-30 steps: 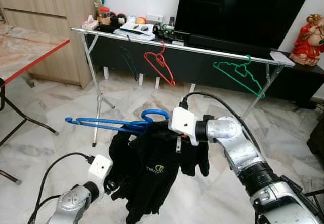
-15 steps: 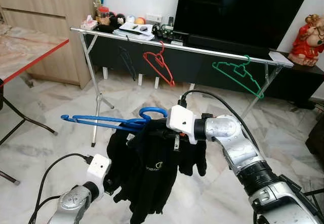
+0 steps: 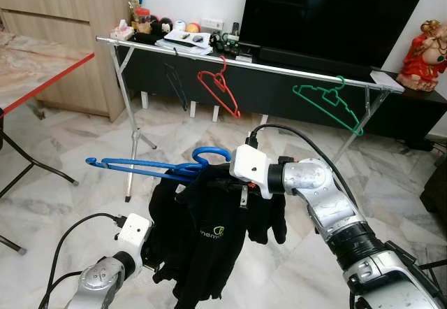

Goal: Hang hanger

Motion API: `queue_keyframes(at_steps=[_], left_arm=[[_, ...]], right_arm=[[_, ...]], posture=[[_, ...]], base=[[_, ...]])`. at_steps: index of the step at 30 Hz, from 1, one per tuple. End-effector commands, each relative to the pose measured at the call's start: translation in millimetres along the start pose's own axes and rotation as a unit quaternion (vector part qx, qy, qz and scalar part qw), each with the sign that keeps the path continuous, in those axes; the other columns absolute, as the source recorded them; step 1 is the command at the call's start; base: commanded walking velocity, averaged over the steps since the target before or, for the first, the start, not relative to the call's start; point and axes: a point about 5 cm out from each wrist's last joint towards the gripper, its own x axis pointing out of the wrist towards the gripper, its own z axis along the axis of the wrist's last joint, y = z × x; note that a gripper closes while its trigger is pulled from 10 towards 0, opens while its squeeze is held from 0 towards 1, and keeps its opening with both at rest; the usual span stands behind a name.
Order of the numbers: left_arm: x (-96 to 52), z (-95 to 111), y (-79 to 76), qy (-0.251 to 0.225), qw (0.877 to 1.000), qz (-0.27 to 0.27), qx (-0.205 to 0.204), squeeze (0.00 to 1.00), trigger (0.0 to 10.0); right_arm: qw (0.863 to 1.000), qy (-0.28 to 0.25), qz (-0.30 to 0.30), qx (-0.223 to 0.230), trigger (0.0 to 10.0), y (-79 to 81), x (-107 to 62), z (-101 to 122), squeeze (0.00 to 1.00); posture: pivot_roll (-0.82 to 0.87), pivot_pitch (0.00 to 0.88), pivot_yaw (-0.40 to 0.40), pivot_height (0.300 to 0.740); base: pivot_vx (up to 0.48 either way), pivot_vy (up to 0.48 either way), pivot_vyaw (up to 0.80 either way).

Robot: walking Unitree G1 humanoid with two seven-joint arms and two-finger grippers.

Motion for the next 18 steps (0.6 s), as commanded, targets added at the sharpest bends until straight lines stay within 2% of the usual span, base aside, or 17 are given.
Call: queue_keyframes(at_steps=[1, 18], left_arm=[[2.4, 0.5, -1.6, 0.000, 1.000, 0.001, -0.003, 0.00, 0.0], [2.3, -3.7, 0.4, 0.013, 1.000, 0.019, -0.004, 0.00, 0.0]], right_arm=[[1.000, -0.016, -0.018, -0.012, 0.0, -6.6, -5.7, 9.1, 0.00], [1.000, -0.004, -0.017, -0.006, 0.0, -3.6, -7.2, 1.5, 0.00]], posture=[[0.13, 0.000, -0.149, 0.740], [0.13, 0.000, -0.146, 0.740]], base=[[0.000, 0.000, 0.00], [0.000, 0.000, 0.00]])
